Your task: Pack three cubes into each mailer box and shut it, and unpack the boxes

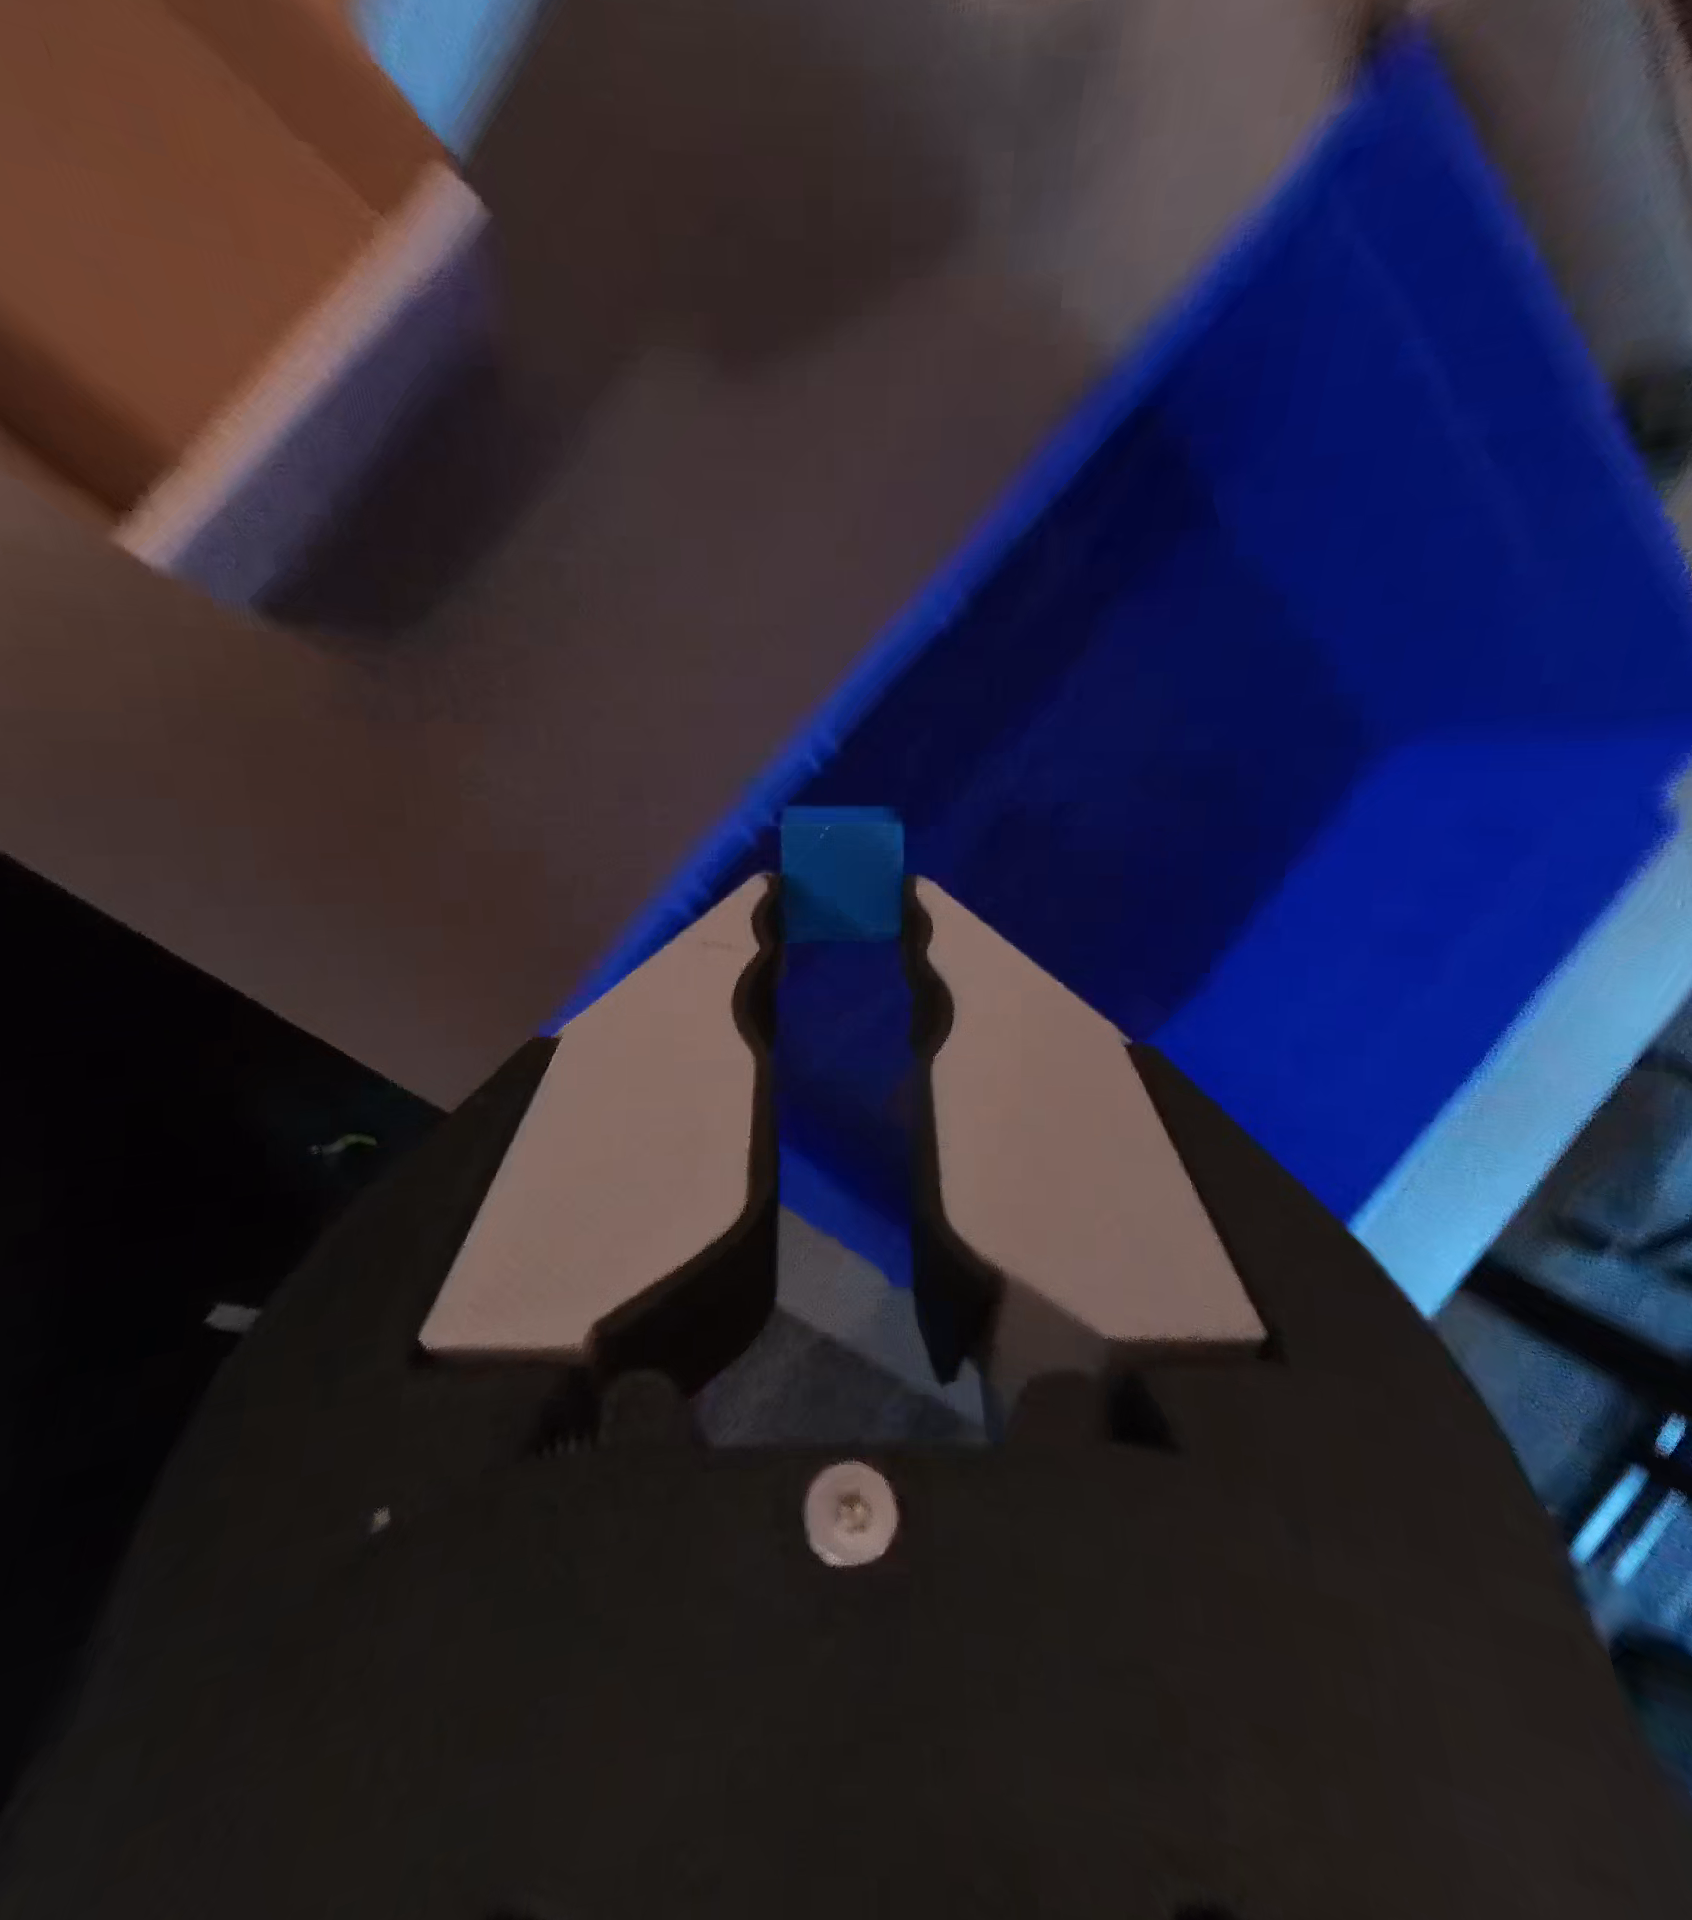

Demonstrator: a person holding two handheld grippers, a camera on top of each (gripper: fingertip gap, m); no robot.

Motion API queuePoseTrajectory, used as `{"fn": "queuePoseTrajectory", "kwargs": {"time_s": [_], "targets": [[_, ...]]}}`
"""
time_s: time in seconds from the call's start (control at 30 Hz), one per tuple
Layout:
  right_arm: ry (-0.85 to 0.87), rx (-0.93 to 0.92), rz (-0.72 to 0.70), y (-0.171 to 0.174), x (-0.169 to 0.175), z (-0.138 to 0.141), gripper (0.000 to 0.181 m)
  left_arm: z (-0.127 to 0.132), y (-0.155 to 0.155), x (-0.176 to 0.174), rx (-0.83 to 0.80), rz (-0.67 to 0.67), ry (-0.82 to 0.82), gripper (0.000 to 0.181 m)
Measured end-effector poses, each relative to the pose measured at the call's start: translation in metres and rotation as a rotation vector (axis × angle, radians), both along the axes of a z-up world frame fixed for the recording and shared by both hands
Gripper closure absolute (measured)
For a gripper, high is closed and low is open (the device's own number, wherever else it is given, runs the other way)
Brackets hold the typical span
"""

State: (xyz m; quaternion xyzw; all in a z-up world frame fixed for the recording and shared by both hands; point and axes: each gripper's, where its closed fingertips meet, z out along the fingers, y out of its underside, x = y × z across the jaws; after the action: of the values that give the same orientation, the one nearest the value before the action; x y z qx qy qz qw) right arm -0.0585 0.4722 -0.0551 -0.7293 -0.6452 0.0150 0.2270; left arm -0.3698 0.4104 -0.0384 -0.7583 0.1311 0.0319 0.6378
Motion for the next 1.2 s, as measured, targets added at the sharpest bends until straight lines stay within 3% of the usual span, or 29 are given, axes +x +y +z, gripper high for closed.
{"fn": "queuePoseTrajectory", "kwargs": {"time_s": [0.13, 0.33, 0.47, 0.6, 0.77, 0.93, 1.03, 1.2], "targets": [[-0.069, -0.059, -0.163, 0.033, 0.060, -0.030, 0.161, -0.001, 0.001, 0.000, 0.002, 0.009, 0.016, 0.175], [-0.198, -0.159, -0.212, 0.036, 0.096, -0.077, 0.161, -0.007, 0.003, -0.003, -0.008, 0.021, 0.020, 0.175], [-0.246, -0.193, -0.249, 0.036, 0.109, -0.085, 0.151, -0.009, 0.003, -0.004, -0.012, 0.017, 0.016, 0.176], [-0.146, -0.194, -0.232, 0.035, 0.094, -0.071, 0.152, -0.005, 0.002, -0.003, -0.001, 0.012, 0.015, 0.176], [0.091, -0.130, -0.178, 0.030, 0.041, -0.033, 0.150, 0.000, 0.000, -0.002, 0.011, 0.000, -0.043, 0.173], [0.504, -0.206, 0.086, -0.029, -0.071, 0.015, 0.144, 0.001, -0.002, -0.003, 0.001, -0.043, -0.162, 0.167], [0.665, -0.270, 0.151, -0.055, -0.128, 0.022, 0.138, 0.000, -0.004, -0.008, -0.015, -0.063, -0.228, 0.159], [0.891, -0.270, 0.088, -0.030, -0.182, 0.031, 0.133, -0.010, -0.008, -0.010, -0.081, -0.115, -0.432, 0.149]]}}
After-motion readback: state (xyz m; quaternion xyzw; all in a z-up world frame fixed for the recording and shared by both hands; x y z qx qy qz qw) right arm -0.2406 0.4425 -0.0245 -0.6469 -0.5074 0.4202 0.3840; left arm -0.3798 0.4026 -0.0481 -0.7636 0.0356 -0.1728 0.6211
